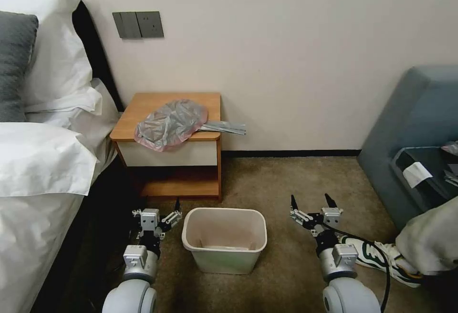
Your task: Pick up the garbage bag from the table and place it over the trash can.
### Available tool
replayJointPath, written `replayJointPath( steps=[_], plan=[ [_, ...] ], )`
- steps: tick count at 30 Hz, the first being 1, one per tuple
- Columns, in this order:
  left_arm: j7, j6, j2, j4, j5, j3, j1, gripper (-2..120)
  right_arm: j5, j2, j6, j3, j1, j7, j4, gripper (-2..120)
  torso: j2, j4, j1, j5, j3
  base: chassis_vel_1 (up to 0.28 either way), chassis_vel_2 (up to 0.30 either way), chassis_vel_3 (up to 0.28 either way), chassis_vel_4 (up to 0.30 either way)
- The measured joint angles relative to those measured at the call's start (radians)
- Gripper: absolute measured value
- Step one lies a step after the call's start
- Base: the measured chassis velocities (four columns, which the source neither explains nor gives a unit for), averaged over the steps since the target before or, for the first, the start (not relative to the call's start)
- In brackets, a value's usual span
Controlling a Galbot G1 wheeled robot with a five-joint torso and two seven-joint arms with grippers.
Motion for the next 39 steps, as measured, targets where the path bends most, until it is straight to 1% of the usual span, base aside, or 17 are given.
replayJointPath(
  steps=[30, 32, 33, 34, 35, 36, 37, 39],
  plan=[
    [-0.002, 0.0, 0.006, 0.0, -0.009, 0.0, -0.002, 99, 0.001, 0.0, -0.001, 0.001, -0.001, 0.0, 0.001, 100, 0.0, 0.0001, 0.0, 0.0001, 0.0, 0.0, 0.0, 0.0, 0.0],
    [-0.027, 0.002, 0.044, -0.008, -0.07, -0.005, -0.017, 94, 0.019, -0.011, -0.024, 0.025, -0.026, -0.002, 0.046, 100, 0.0, 0.0003, 0.0, 0.0002, 0.0, 0.0, 0.0, 0.0, 0.0],
    [-0.027, 0.002, 0.044, -0.008, -0.07, -0.005, -0.017, 94, 0.019, -0.011, -0.024, 0.025, -0.026, -0.002, 0.046, 100, 0.0, 0.0003, 0.0, 0.0002, 0.0, 0.0, 0.0, 0.0, 0.0],
    [-0.044, 0.003, 0.069, -0.013, -0.11, -0.009, -0.027, 93, 0.041, -0.024, -0.05, 0.056, -0.054, -0.002, 0.097, 100, 0.0, 0.0001, 0.0, -0.0002, 0.0, 0.0, 0.0, 0.0, 0.0],
    [-0.054, 0.004, 0.083, -0.016, -0.134, -0.01, -0.033, 92, 0.051, -0.03, -0.063, 0.069, -0.068, -0.004, 0.121, 100, 0.0, 0.0, 0.0, -0.0003, 0.0, 0.0, 0.0, 0.0, 0.0],
    [-0.073, 0.006, 0.111, -0.022, -0.179, -0.013, -0.043, 91, 0.076, -0.044, -0.092, 0.101, -0.1, -0.007, 0.178, 100, 0.0, -0.0001, 0.0, -0.0002, 0.0, 0.0, 0.0, 0.0, 0.0],
    [-0.073, 0.006, 0.111, -0.022, -0.179, -0.013, -0.043, 91, 0.076, -0.044, -0.092, 0.101, -0.1, -0.007, 0.178, 100, 0.0, -0.0001, 0.0, -0.0002, 0.0, 0.0, 0.0, 0.0, 0.0],
    [-0.111, 0.009, 0.166, -0.034, -0.269, -0.02, -0.066, 93, 0.121, -0.064, -0.134, 0.142, -0.141, -0.011, 0.251, 100, 0.0, -0.0005, 0.0, -0.0011, 0.0, 0.0, 0.0, 0.0, 0.0]
  ],
)
